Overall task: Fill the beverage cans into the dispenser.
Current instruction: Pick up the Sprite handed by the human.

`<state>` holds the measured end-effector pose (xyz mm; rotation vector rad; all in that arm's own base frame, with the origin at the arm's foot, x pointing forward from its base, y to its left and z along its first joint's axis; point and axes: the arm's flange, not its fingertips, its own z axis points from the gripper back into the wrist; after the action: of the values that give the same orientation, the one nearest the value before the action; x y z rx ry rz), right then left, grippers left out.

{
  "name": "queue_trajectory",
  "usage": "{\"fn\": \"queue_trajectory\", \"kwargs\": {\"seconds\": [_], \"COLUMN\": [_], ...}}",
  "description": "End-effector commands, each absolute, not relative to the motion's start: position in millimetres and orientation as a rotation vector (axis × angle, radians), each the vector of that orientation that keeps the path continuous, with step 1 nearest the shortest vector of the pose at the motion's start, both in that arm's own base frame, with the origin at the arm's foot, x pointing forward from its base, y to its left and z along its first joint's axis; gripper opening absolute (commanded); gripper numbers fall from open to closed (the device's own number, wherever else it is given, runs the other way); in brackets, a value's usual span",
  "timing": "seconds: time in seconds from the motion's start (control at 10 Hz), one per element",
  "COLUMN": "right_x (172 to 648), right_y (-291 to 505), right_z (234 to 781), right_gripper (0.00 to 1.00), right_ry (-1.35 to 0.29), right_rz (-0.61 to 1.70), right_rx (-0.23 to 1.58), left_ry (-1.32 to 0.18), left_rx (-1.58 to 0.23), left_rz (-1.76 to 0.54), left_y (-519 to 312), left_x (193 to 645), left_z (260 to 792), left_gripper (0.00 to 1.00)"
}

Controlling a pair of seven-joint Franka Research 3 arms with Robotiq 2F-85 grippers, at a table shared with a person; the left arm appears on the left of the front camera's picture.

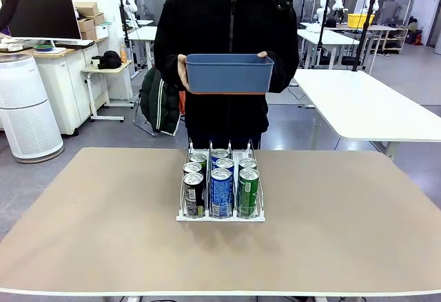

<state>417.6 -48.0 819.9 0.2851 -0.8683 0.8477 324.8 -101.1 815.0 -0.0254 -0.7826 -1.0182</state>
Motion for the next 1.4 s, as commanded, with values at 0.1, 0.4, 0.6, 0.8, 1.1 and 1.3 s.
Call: {"fn": "queue_trajectory", "kwargs": {"seconds": [0.1,0.4,0.6,0.8,1.1,1.3], "right_x": [418,418,418,418,418,418], "right_y": [-47,-47,-47,-47,-47,-47], "right_z": [819,819,819,819,819,819], "right_gripper": [1.0,1.0,1.0,1.0,1.0,1.0], "right_ry": [-0.871,-0.871,-0.871,-0.871,-0.871,-0.871], "right_rz": [0.846,0.846,0.846,0.846,0.846,0.846], "right_rx": [0.284,0.284,0.284,0.284,0.284,0.284], "left_ry": [-0.936,-0.883,-0.883,-0.889,-0.854,-0.841], "left_rx": [-0.128,-0.098,-0.098,-0.092,-0.148,-0.173], "left_rz": [-0.938,-0.947,-0.947,-0.95,-0.923,-0.917], "left_y": [-81,-78,-78,-79,-74,-81], "left_x": [310,322,322,320,321,316], "left_z": [800,811,811,810,832,832], "left_gripper": [1.0,1.0,1.0,1.0,1.0,1.0]}}
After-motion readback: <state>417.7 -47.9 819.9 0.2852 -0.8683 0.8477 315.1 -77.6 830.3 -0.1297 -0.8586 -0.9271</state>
